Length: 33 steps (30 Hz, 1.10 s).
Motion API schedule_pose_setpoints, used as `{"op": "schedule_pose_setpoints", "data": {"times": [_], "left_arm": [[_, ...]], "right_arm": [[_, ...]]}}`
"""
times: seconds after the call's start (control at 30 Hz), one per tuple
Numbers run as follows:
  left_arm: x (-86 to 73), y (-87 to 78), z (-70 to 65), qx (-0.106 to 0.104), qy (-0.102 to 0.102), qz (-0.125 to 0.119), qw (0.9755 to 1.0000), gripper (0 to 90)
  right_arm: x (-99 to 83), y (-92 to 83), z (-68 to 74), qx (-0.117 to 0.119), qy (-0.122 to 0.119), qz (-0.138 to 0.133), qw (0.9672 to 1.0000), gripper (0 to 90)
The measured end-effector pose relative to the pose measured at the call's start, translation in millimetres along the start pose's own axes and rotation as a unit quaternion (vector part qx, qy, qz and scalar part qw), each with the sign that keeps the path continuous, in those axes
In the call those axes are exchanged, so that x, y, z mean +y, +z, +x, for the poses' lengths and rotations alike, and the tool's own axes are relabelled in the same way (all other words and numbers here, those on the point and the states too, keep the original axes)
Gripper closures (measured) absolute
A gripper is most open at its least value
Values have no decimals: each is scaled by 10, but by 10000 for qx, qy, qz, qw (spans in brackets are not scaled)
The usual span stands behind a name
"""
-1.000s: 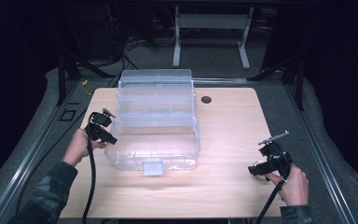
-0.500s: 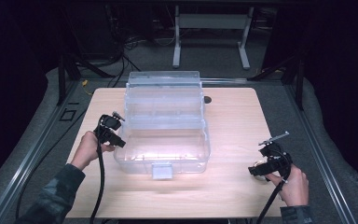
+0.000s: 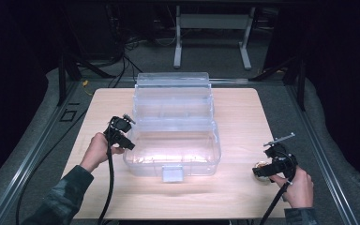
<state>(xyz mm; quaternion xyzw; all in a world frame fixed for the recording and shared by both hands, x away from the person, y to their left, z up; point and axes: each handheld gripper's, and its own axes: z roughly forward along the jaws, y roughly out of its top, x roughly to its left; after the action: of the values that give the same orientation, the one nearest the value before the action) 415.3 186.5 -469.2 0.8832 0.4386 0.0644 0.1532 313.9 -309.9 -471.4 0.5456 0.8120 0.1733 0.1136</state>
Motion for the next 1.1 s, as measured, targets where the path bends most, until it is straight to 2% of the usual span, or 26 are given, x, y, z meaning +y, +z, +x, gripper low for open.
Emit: {"op": "schedule_pose_setpoints", "data": {"times": [0.17, 0.2, 0.27, 0.3, 0.77, 1.1], "left_arm": [[38, 14, -77, -10, 73, 12, 10000, 680], [41, 15, -89, -8, 75, 10, 10000, 679], [47, 18, -112, -12, 87, 0, 10000, 680], [51, 19, -124, -14, 86, -3, 10000, 679], [115, 45, -291, -47, 196, 5, 9998, 674], [129, 54, -327, -132, 189, -16, 9997, 665]], "right_arm": [[-15, 37, -21, 18, 35, 19, 10000, 119], [-19, 45, -27, -37, 44, 20, 10000, 119], [-29, 66, -60, 172, 71, 32, 9998, 119], [-33, 73, -57, 24, 91, 46, 9999, 119], [-44, 168, -129, -25, 180, 157, 9997, 116], [-24, 330, -183, -87, 247, 377, 9989, 115]]}}
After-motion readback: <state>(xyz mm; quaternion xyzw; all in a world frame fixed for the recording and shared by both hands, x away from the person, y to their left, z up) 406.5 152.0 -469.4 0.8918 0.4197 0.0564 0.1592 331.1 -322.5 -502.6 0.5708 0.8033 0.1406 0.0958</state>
